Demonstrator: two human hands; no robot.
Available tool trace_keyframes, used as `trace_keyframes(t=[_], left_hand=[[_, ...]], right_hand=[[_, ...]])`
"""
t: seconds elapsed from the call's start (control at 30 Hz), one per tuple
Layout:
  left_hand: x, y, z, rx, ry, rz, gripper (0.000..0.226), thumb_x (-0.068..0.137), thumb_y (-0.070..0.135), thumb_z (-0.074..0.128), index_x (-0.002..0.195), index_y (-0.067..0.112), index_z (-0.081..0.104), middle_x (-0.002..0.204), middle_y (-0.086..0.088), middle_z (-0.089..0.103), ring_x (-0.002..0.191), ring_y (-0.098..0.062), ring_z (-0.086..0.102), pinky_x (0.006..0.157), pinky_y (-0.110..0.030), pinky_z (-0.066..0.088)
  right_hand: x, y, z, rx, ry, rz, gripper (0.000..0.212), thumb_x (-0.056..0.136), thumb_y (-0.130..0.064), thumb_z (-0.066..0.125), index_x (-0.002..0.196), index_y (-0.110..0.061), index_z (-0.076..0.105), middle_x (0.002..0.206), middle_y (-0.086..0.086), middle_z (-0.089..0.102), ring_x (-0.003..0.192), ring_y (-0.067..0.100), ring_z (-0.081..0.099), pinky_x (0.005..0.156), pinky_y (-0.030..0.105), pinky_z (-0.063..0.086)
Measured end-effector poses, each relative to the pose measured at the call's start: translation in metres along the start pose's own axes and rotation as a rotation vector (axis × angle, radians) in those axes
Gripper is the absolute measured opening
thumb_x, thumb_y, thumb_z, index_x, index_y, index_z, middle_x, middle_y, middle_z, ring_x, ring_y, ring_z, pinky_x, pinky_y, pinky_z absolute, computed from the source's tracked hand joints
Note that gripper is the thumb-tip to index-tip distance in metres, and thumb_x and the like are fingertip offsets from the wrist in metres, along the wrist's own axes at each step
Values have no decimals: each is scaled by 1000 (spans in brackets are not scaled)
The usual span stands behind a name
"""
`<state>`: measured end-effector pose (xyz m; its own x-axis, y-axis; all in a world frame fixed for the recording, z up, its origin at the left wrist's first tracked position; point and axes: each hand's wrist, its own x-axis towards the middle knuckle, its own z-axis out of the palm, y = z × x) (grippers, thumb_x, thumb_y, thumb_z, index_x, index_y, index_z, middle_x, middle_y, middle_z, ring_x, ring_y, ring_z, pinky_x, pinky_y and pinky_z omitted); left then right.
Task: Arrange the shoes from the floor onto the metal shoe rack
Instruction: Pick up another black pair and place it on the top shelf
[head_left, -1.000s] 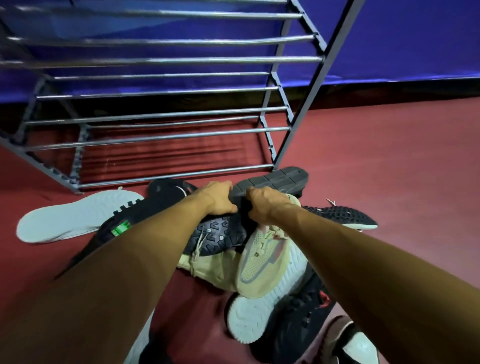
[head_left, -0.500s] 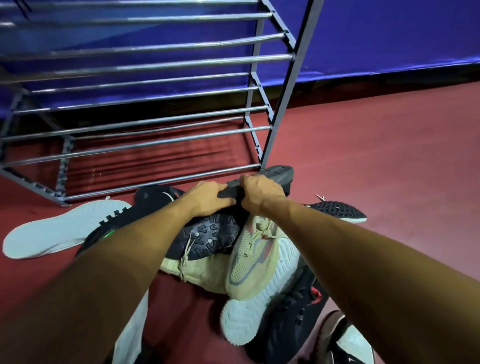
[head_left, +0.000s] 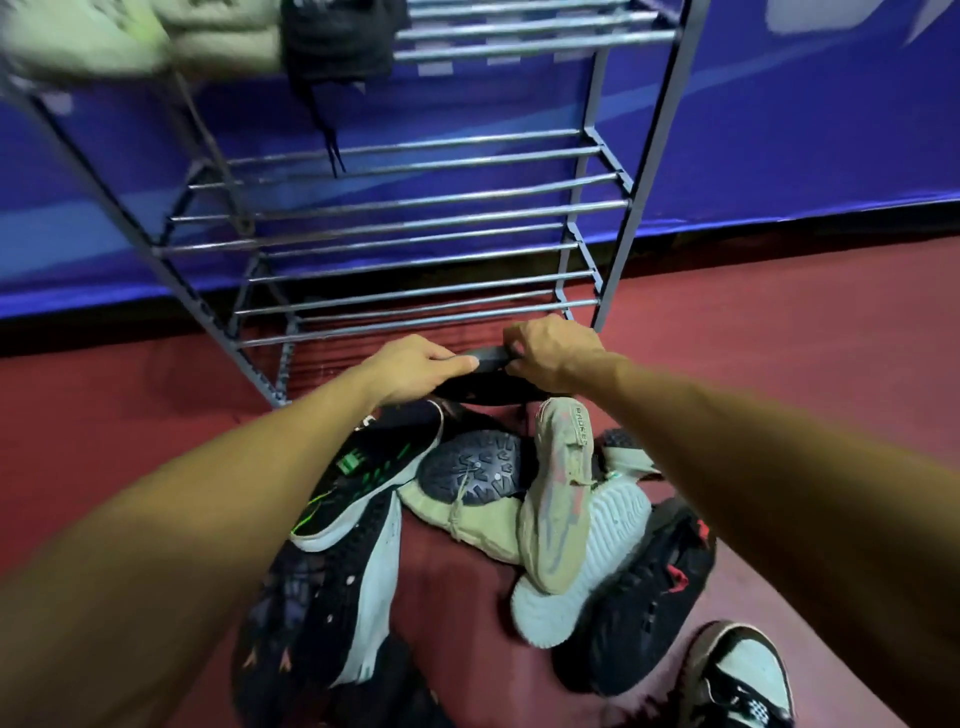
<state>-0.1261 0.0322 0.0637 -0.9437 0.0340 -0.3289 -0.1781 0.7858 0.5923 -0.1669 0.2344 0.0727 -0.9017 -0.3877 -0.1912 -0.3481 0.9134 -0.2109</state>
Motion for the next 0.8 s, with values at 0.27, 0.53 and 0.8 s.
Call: trace_keyframes(t=[0.27,0.53,0.8], left_hand=[[-57,43,-62,69,77,12,59,85,74,54,107,25,78,110,1,74,106,-18,65,98,-33,48],[-89,46,-83,-233,164,62,53,69,62,81,108,27,74,103,7,75,103,-15,68,97,-37,51],[-79,33,-72,-476,10,-16,38,84,38,77,116,19,69,115,7,68,102,-10,64,77,-22,49]], right_hand=[[-29,-33,-56,49,93,-25,27,93,-31,58,117,-22,63,119,13,66,110,35,63,74,33,41],[-50,-46,-92,330,194,47,22,89,-31,60,107,-21,68,107,7,71,102,29,65,87,38,53],[-63,-53,-102,1095,318,195,10,94,-19,62,93,-10,67,63,5,58,49,14,51,36,13,33]])
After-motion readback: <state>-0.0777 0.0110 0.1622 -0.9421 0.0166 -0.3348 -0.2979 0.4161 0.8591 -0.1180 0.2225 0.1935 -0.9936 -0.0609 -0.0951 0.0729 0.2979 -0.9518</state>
